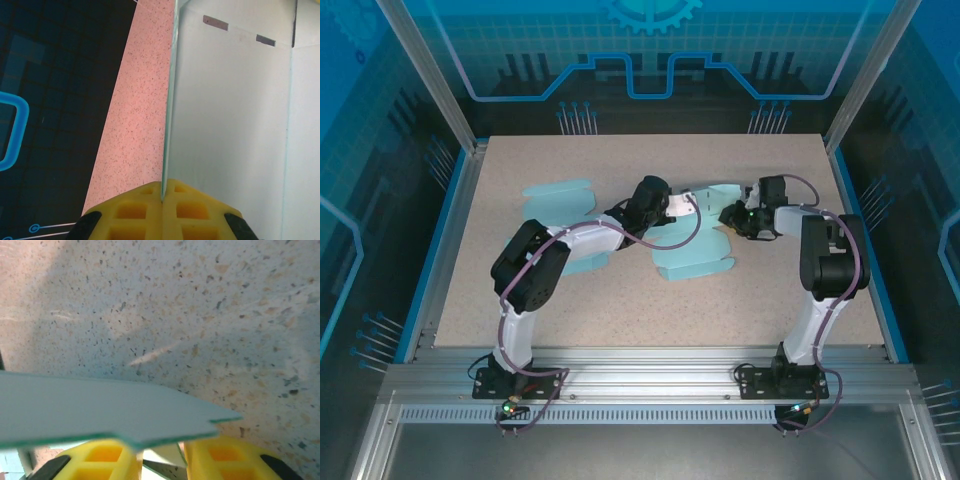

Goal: Fold the paper box

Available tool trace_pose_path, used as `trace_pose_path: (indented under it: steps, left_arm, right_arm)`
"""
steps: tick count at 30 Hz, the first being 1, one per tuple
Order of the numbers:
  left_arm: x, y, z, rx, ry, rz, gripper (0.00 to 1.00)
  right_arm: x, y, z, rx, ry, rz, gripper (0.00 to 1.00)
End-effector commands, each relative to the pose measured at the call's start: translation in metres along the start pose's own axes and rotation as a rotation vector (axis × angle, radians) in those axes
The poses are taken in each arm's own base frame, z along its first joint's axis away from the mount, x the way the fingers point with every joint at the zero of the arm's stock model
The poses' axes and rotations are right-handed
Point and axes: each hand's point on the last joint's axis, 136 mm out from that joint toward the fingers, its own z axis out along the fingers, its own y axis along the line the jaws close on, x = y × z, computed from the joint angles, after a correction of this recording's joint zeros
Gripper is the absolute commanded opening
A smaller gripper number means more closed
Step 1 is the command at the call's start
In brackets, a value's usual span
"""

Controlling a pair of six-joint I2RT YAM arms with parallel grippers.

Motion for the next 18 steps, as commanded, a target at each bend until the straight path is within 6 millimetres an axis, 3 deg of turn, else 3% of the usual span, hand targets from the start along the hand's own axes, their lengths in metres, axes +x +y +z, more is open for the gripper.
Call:
trace_pose_path:
  steps: [1,9,18]
  left_arm:
    - [0.000,-0.005,0.006,0.008,0.026,0.009,0.00]
    - [-0.002,-0.010,0.011,0.009,0.035,0.031,0.00]
    - [-0.006,-0.017,0.013,0.013,0.028,0.037,0.00]
  right_arm:
    - [-0.005,0.029,-0.006,-0.102,-0.035,-0.029,0.28]
    - [-0.004,0.051,-0.009,-0.128,-0.082,-0.097,0.29]
    - [0.012,0.059,0.014,-0.154,-0.035,-0.085,0.30]
